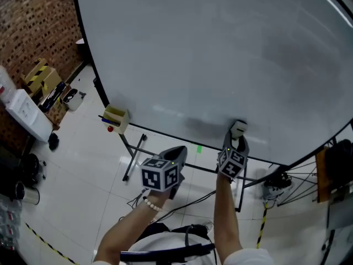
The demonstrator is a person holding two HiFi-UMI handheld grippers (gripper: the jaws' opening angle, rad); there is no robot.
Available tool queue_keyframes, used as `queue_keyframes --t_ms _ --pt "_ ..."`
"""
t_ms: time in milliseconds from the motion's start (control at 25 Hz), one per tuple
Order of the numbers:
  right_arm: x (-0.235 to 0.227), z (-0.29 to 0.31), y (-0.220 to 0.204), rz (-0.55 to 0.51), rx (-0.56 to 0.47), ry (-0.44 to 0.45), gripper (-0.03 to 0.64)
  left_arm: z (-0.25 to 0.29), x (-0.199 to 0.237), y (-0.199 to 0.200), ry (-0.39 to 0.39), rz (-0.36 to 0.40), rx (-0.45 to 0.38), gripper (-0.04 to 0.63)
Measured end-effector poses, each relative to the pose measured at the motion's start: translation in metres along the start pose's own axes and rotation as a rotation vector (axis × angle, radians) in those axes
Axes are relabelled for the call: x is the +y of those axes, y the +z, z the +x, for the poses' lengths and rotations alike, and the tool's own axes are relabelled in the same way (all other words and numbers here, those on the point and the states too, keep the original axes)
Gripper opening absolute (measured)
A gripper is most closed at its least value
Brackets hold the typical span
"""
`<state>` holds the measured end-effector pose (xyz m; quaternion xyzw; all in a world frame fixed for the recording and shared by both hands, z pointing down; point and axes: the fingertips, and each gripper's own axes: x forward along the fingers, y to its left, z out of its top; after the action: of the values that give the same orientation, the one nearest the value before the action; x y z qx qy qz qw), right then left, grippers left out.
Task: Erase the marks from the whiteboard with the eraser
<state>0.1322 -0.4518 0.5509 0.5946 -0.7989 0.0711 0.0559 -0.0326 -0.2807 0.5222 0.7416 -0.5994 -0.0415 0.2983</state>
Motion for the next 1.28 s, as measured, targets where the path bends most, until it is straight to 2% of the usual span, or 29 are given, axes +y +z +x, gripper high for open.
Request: queue_keyframes --t_ms 160,400,600,800,1000,1280 --pt "0.054 0.005 0.000 -0.004 -0.014 0.021 0.255 -0.023 0.036 0.012 0.024 -0.026 -0.011 -0.012" --pt "0.079 0.013 -0.006 0.017 -0.061 0.000 0.255 -0.024 0.069 0.033 0.087 -0.058 -0.050 -0.012" --pt "0.117 0.018 -0.021 -0.001 -0.046 0.082 0.255 -0.019 0.096 0.036 0.150 -0.066 -0.067 -0.012" --pt "0.188 0.018 -0.029 -0.029 -0.039 0.144 0.254 -0.046 0.138 0.033 0.181 -0.111 -0.077 -0.011" --pt "0.252 0.024 -0.031 -0.042 -0.049 0.130 0.255 -0.076 0.191 0.046 0.185 -0.139 -0.089 -0.012" --pt "0.345 0.035 -0.037 -0.050 -0.043 0.123 0.253 -0.123 0.260 0.068 0.145 -0.143 -0.066 -0.012"
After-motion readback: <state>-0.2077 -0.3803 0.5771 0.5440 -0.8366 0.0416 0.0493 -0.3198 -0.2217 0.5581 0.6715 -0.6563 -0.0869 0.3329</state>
